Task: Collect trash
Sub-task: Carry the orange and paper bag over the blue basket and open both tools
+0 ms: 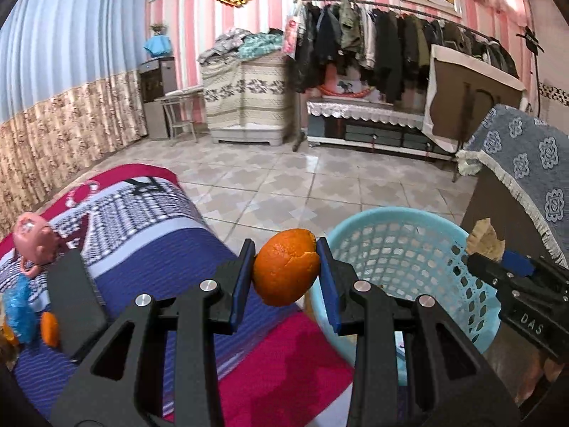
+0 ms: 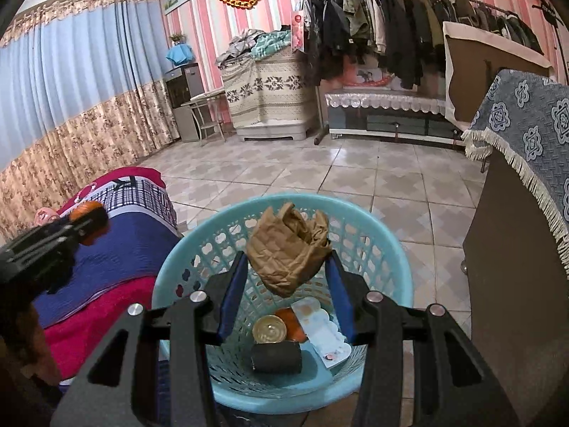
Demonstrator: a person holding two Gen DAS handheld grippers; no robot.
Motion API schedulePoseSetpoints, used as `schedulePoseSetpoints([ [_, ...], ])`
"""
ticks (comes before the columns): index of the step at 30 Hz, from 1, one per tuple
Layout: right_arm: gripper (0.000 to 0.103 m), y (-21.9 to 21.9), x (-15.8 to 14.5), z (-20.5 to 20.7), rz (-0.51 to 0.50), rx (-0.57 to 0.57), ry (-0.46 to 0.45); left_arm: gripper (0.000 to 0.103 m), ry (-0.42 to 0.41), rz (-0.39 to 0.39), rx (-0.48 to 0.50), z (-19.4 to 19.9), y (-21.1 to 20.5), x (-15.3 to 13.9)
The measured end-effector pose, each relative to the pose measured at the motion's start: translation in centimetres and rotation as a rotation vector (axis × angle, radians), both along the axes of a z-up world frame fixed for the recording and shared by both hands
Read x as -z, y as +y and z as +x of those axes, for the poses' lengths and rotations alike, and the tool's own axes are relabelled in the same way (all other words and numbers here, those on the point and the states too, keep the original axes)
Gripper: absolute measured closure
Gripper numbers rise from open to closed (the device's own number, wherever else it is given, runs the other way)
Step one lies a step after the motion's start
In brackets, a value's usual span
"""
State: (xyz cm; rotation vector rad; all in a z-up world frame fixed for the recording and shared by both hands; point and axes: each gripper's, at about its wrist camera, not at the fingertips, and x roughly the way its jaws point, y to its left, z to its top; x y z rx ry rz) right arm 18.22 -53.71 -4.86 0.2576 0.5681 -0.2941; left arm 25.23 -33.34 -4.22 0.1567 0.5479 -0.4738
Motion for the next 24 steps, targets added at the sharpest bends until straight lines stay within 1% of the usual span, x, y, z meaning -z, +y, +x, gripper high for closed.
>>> schedulePoseSetpoints([
  [4,0.058,-0.1,0.7,0.5,-0.008,0.009,0.016,0.069,0.024,-0.016,0.033,0.8,-1.9,1.0],
  [6,0.058,-0.3,0.9,0.5,0.004,0.021,0.023,0.069,0.033,-0.021,0.053,1.3,-2.8,1.6],
  [10,0.058,-1.3,1.3,0.8,0.027,0.062,0.023,0.069,0.017,0.001,0.078,1.6,-4.8,2.3],
  [14,0.058,-1.8,1.9,1.1,0.028,0.078,0.045,0.069,0.012,0.017,0.118,1.7,-6.3,2.5],
  [16,0.058,-2.1,2.0,1.1,0.030,0.086,0.049,0.061,0.009,0.020,0.129,1.7,-6.4,2.5],
  [17,0.058,-2.1,2.1,1.2,0.029,0.090,0.049,0.051,0.009,0.018,0.133,1.8,-6.5,2.5],
  [19,0.058,-2.1,2.1,1.3,0.028,0.092,0.051,0.040,-0.006,0.020,0.134,1.6,-6.3,2.2],
  [24,0.058,-2.2,2.4,1.6,0.020,0.091,0.061,0.027,-0.015,0.025,0.107,1.6,-5.1,1.6],
])
